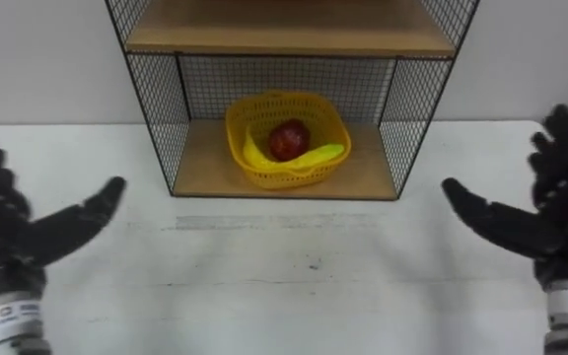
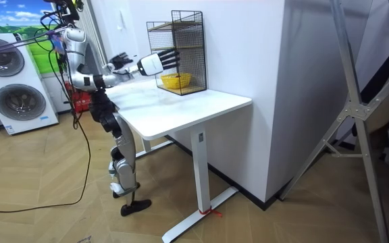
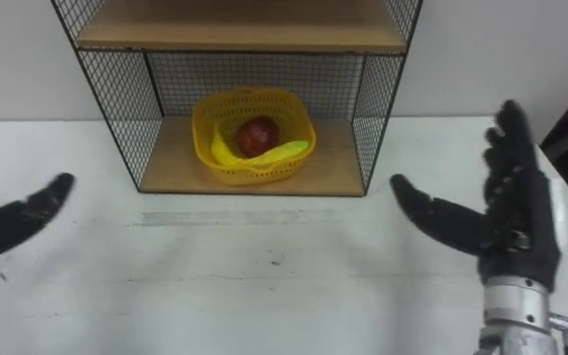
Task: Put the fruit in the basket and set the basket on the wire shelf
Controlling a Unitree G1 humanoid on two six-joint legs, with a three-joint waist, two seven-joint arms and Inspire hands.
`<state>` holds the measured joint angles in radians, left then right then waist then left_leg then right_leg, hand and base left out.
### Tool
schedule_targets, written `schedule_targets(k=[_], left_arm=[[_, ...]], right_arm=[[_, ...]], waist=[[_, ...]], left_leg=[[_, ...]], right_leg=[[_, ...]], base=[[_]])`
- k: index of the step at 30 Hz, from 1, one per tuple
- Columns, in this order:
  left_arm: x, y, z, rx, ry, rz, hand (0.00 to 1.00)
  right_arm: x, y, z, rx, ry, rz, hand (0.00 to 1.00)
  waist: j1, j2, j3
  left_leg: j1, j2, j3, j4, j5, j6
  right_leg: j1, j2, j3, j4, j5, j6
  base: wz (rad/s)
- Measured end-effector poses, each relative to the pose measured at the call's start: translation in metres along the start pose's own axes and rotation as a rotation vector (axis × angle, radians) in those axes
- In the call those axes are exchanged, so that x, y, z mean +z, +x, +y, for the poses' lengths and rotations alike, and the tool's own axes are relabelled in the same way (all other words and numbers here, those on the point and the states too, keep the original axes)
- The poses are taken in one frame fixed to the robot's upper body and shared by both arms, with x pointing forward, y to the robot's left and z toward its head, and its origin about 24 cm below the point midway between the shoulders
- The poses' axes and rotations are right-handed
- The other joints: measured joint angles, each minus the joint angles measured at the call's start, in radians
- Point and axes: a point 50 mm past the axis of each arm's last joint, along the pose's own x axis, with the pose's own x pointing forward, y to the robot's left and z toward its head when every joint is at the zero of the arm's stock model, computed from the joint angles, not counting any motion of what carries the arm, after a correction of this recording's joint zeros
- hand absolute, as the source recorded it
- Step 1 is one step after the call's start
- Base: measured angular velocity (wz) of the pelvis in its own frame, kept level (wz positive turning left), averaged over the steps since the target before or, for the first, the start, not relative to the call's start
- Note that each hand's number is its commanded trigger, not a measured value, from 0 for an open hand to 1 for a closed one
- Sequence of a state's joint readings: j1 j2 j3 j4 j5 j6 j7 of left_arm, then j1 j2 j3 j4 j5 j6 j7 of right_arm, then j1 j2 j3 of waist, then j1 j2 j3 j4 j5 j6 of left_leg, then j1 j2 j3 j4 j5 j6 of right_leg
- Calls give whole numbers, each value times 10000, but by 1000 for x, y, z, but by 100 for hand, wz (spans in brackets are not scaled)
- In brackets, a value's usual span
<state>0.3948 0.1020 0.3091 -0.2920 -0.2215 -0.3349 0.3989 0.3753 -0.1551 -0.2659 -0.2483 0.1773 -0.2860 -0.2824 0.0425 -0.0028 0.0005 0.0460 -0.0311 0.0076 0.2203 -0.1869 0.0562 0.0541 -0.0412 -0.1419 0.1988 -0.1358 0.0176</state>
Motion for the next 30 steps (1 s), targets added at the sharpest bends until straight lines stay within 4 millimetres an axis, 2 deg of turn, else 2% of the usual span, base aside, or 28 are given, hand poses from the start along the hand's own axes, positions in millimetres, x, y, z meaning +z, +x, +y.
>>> schedule_targets(k=[4,6,7,9,10,11,12,13,15,17,19,20,21,24,28,30], left_arm=[[21,7,35,2530,859,-1447,0],[34,10,63,4549,1361,-2291,0],[38,11,69,5056,1465,-2496,0],[54,11,91,6731,1749,-3405,0],[59,10,96,7080,1807,-3645,0],[67,10,106,7726,1952,-4104,0],[74,9,116,8306,2082,-4418,0],[77,7,121,8584,2120,-4500,0],[80,2,138,9536,1919,-4310,0],[72,-1,157,10602,1808,-3669,0],[55,-8,173,11670,1757,-2619,0],[42,-15,185,12366,1875,-1730,0],[31,-24,194,13022,1980,-938,0],[11,-42,212,14277,1923,372,0],[-13,-64,225,15270,1919,2028,0],[-26,-79,234,16036,1619,3075,0]], right_arm=[[12,5,-37,-2703,-775,-855,0],[25,8,-67,-4629,-1151,-1553,0],[29,8,-74,-5129,-1224,-1758,0],[44,6,-101,-6974,-1512,-2571,0],[48,5,-108,-7396,-1453,-2756,0],[55,2,-122,-8241,-1452,-3054,0],[60,-1,-133,-9090,-1320,-3245,0],[62,-3,-138,-9462,-1280,-3323,0],[61,-13,-158,-10781,-1646,-3151,0],[50,-20,-172,-11674,-1675,-2486,0],[33,-32,-185,-12658,-1687,-1375,0],[21,-41,-195,-13313,-1704,-530,0],[12,-50,-202,-14025,-1677,138,0],[-9,-75,-217,-15371,-1635,1615,0],[-25,-102,-228,-16486,-1524,2899,0],[-38,-123,-234,-17328,-1290,3953,0]], waist=[[177,40,-29],[203,22,-4],[194,46,-17],[200,-54,22],[189,-63,16],[165,-114,-37],[179,-158,-47],[169,-160,-66],[113,-168,-56],[107,-165,-54],[99,-185,-67],[97,-263,-102],[98,-249,-78],[19,-324,-103],[-94,-290,-116],[-117,-290,-135]], left_leg=[[11,-3,-89,-12,-1,-8],[-28,-6,-126,-11,1,-11],[-39,-9,-142,-10,2,-13],[-95,-39,-222,-10,7,-22],[-136,-52,-228,-10,11,-26],[-222,-76,-279,16,12,-28],[-284,-95,-305,37,12,-32],[-335,-101,-317,50,11,-35],[-400,-121,-361,50,18,-49],[-432,-112,-352,20,28,-60],[-500,-121,-369,13,31,-63],[-554,-128,-358,14,31,-62],[-617,-142,-308,14,30,-62],[-738,-142,-293,14,30,-62],[-767,-144,-253,28,-5,-100],[-902,-125,-118,72,-19,-94]], right_leg=[[-16,-5,-25,-85,-70,67],[-33,-15,-135,-77,-84,62],[-37,-18,-153,-75,-93,58],[-147,-69,-244,94,-195,34],[-232,-89,-248,199,-235,10],[-345,-127,-298,343,-316,-2],[-445,-159,-323,475,-395,-14],[-504,-170,-338,517,-429,-11],[-569,-189,-388,530,-440,-36],[-643,-195,-369,575,-441,-52],[-717,-211,-377,616,-454,-67],[-808,-223,-345,677,-463,-75],[-954,-248,-262,809,-506,-77],[-1062,-250,-256,810,-515,-75],[-1095,-269,-203,808,-522,-64],[-1289,-289,-77,962,-546,-69]], base=[[6],[7],[9],[10],[10],[10],[10],[8],[7],[0],[0],[-4],[-7],[-2],[-3],[-13]])
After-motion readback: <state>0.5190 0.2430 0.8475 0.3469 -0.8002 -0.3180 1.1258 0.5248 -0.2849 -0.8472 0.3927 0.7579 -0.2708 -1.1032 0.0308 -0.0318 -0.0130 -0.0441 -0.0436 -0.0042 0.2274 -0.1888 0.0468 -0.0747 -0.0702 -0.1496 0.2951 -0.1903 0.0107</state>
